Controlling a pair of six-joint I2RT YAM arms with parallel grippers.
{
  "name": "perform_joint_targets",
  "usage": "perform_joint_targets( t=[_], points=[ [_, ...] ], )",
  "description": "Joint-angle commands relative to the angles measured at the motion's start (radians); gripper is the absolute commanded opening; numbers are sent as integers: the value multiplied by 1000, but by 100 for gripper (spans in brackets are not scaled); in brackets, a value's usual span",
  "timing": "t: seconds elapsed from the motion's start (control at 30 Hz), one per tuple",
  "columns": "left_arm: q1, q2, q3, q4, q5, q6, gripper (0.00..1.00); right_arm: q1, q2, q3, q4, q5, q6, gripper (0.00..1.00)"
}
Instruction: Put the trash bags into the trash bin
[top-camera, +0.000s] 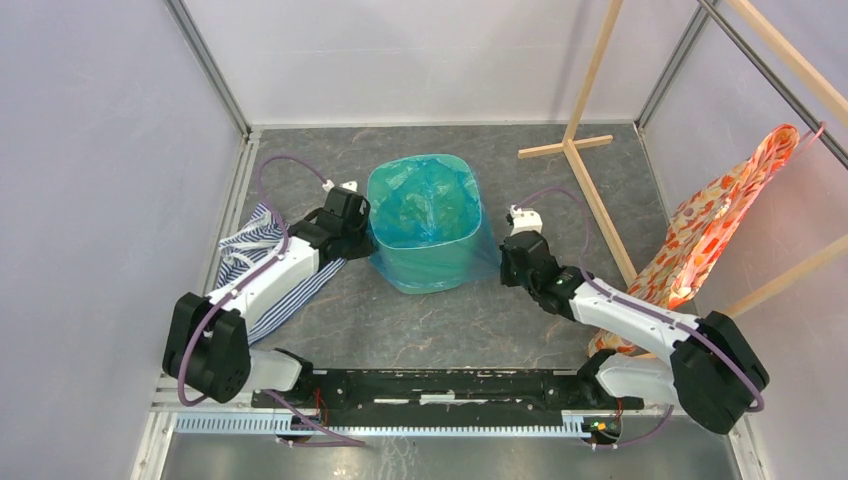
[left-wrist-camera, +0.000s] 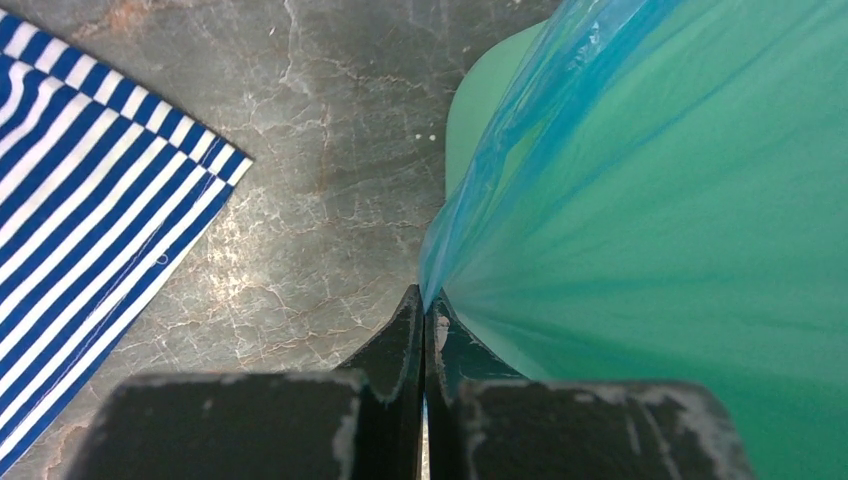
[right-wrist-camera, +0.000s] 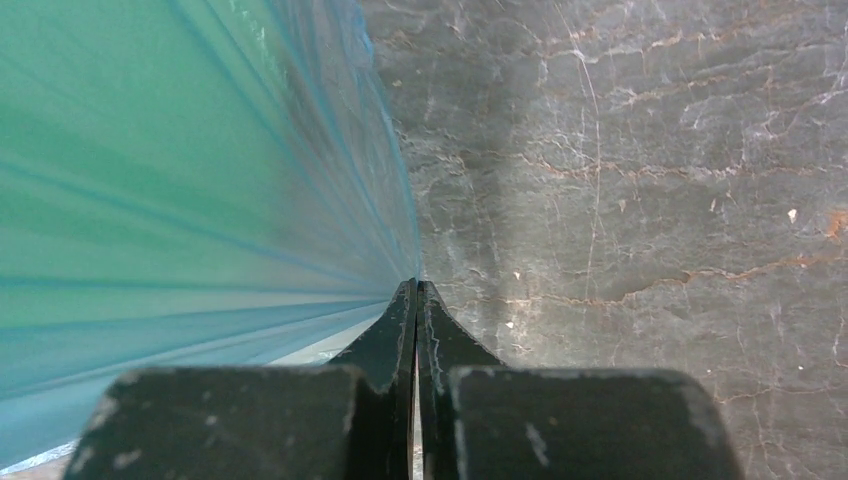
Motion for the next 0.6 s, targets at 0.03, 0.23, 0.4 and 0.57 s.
perform_joint_targets(
  t=[0.03, 0.23, 0.4, 0.57],
  points=[
    [6, 27, -34, 51, -14, -62, 2, 8, 57, 33, -11, 62, -33, 0],
    [6, 69, -69, 84, -10, -79, 2, 9, 106, 39, -8, 86, -56, 0],
    [6, 116, -68, 95, -18, -85, 2, 10, 149, 45, -2, 101, -80, 0],
    [6, 142, -78, 110, -26, -100, 2, 10, 199, 47, 4, 130, -102, 0]
  ],
)
